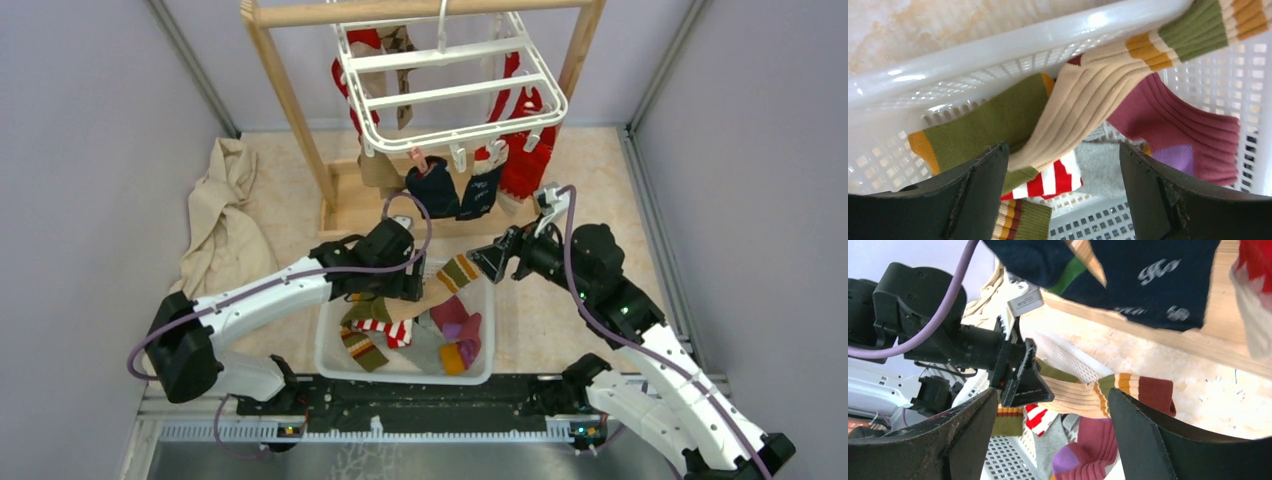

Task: Remove the socks clipped to the hanger
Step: Adjust the sock in the bin.

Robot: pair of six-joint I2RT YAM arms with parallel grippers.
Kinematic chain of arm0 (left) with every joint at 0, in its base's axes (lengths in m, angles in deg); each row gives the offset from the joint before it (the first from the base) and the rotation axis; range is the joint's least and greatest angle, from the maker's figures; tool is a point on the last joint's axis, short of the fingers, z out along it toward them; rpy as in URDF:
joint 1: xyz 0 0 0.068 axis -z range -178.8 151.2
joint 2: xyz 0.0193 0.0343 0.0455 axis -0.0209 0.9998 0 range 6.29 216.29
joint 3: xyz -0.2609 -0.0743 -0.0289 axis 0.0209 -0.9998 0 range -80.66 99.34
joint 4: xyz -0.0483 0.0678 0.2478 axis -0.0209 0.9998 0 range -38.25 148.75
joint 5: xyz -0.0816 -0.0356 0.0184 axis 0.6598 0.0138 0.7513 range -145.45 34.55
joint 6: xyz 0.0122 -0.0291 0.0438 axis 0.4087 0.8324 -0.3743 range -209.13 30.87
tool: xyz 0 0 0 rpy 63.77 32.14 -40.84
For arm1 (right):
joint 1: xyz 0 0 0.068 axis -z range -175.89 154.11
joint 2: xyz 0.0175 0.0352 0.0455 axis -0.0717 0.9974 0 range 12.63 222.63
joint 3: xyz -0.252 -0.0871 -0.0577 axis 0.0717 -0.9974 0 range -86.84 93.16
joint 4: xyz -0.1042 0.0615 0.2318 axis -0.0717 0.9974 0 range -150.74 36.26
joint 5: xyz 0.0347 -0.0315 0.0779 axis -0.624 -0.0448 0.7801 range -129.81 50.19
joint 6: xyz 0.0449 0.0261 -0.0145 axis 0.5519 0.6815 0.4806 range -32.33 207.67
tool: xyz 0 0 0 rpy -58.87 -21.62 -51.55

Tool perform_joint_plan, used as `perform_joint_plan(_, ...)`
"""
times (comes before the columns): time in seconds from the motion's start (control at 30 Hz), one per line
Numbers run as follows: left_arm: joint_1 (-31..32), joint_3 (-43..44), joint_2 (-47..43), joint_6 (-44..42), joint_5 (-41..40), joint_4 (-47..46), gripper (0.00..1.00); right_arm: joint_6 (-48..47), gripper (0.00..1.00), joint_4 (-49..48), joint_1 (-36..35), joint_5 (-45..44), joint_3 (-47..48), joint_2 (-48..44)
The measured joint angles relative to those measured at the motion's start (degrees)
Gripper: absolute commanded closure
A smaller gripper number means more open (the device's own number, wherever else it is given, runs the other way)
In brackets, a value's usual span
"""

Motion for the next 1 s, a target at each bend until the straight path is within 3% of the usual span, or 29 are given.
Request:
perform_joint_plan(0.33, 5.6, 2.7, 9.6, -0.2, -5.1, 1.5, 0.16, 1.0, 0.19, 3.4, 0.0, 0.7, -2.2, -4.0)
perform_joint_plan(0.4, 6.6, 2.6, 9.8, 0.1, -5.1, 1.5, 0.28, 1.0, 0.19, 3.7, 0.0, 0.9, -2.2, -4.3)
perform_joint_plan(0.53, 7.8, 2.1, 9.8, 0.9, -5.4, 1.4, 0.67, 1.1, 0.19, 3.8, 0.0, 1.2, -3.2, -5.0)
perform_joint_plan(0.67, 7.9, 1.9, 8.8, 1.3, -5.7, 1.4, 0.91, 1.5, 0.2, 3.9, 0.0, 1.5, -4.0, -5.2)
perform_joint_plan(0.83, 8.1, 1.9, 6.7, 1.4, -6.1, 2.0, 0.97, 1.5, 0.2, 4.5, 0.0, 1.6, -4.1, -5.5)
perform_joint_plan(1.0, 8.8, 2.9, 1.3, 2.4, -6.1, 5.8, 0.97, 1.5, 0.2, 5.0, 0.0, 1.4, -4.1, -6.2)
